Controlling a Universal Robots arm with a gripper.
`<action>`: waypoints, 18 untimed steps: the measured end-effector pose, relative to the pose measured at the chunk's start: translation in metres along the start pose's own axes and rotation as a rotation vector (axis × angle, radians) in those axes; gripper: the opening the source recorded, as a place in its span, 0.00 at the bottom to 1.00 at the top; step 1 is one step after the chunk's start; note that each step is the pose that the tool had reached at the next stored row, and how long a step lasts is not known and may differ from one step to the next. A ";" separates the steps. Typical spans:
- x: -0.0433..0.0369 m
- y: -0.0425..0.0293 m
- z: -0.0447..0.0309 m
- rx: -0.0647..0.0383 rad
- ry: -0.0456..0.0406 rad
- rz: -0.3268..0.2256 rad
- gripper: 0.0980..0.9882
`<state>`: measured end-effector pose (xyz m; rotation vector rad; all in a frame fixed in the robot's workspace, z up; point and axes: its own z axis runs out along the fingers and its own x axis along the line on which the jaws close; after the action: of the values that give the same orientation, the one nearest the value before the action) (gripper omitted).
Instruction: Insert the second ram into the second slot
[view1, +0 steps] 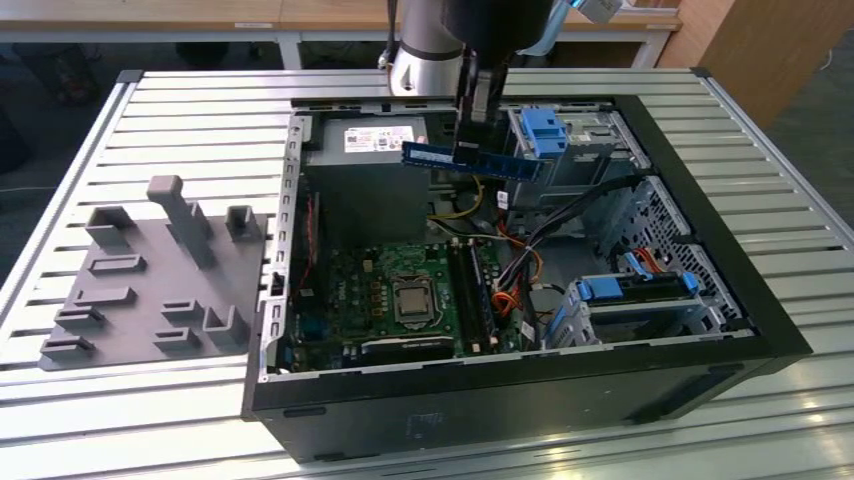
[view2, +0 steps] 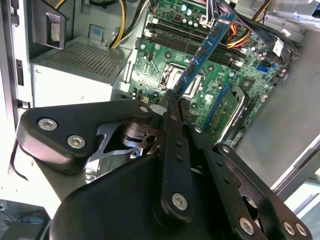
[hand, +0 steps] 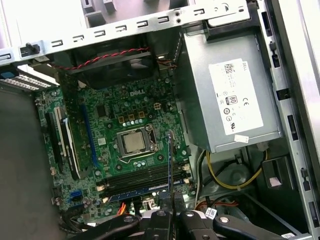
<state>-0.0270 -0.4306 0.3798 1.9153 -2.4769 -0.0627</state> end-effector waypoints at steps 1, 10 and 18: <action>0.0000 0.0000 0.0000 0.000 -0.0003 0.006 0.04; 0.0000 0.0000 0.0001 0.001 -0.0021 0.054 0.04; 0.0000 0.0000 0.0001 0.002 -0.0037 0.097 0.04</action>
<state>-0.0270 -0.4306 0.3797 1.7939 -2.5686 -0.0635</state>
